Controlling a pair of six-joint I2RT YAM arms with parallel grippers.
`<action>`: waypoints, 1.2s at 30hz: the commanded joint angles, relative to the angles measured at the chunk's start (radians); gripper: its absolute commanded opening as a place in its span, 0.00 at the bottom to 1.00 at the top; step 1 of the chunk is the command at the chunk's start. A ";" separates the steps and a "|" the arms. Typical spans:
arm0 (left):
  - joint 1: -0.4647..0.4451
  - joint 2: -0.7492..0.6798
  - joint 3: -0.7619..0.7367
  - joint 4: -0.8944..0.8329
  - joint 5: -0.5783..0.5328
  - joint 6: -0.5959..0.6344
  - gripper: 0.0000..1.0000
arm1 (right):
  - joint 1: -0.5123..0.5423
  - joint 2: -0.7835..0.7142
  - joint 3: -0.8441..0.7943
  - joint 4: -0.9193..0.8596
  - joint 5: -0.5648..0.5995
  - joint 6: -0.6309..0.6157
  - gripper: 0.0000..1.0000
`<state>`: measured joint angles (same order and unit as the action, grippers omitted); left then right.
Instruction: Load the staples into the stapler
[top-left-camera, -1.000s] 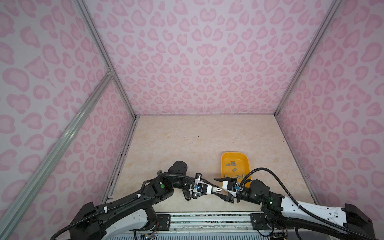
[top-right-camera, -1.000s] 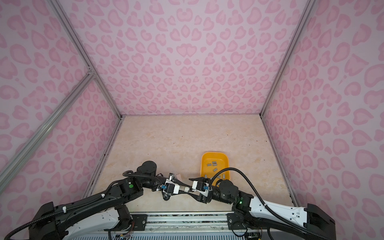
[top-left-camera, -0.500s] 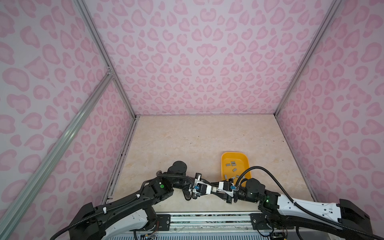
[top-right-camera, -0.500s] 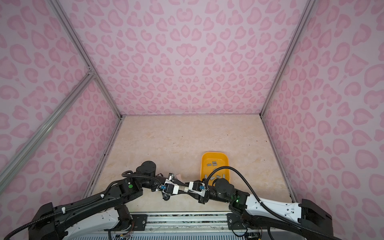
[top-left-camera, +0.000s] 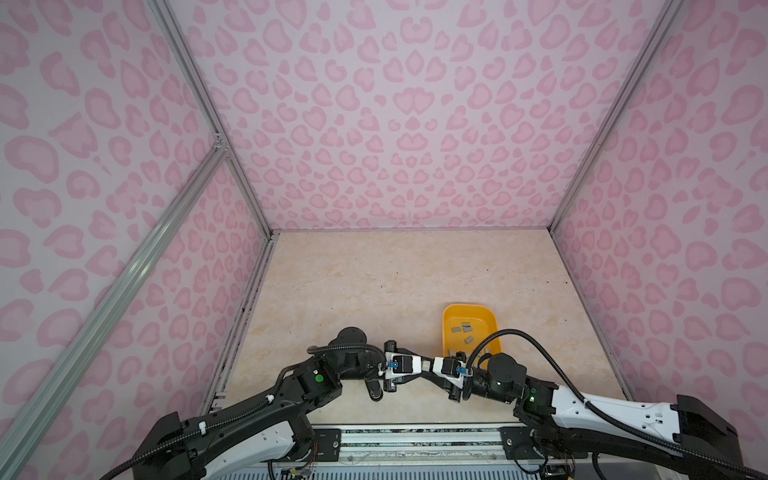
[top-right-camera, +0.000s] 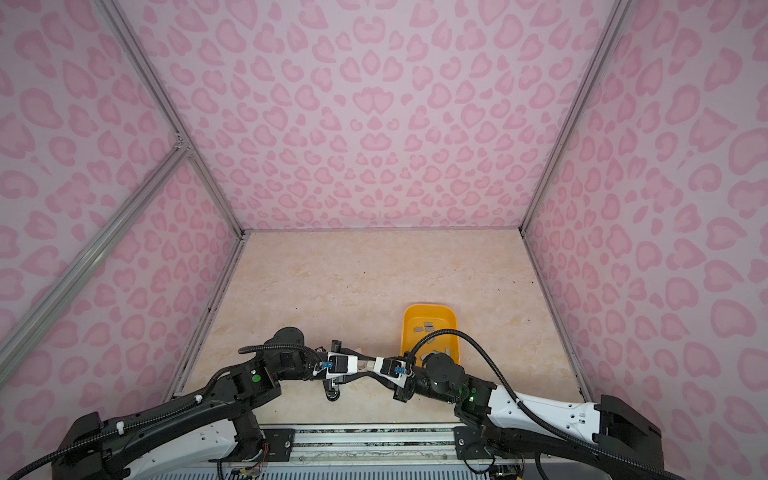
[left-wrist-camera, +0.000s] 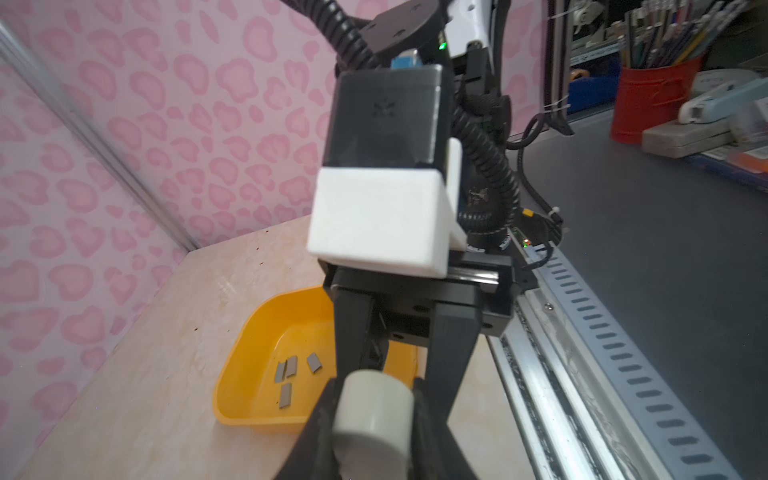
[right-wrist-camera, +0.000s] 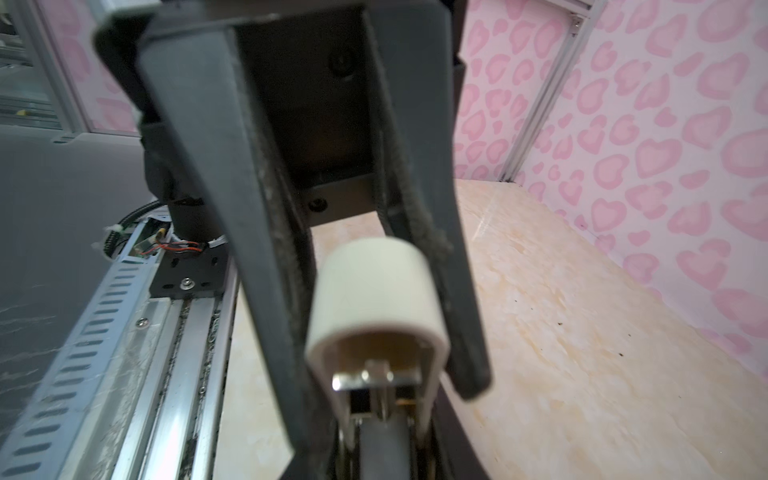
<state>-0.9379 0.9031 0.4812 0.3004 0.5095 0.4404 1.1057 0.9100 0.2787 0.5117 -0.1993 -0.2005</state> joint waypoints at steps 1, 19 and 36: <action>0.002 -0.035 -0.008 0.110 -0.219 -0.041 0.32 | 0.002 0.020 0.016 0.013 0.105 0.100 0.18; 0.040 -0.231 0.178 -0.192 -0.991 -0.658 0.97 | 0.000 0.288 0.278 -0.317 0.518 0.474 0.00; 0.040 -0.302 0.528 -0.681 -1.092 -1.070 0.97 | -0.054 0.438 0.377 -0.465 0.652 0.787 0.00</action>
<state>-0.8970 0.6125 0.9874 -0.3252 -0.6006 -0.5945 1.0592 1.3258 0.6296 0.0246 0.4431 0.5430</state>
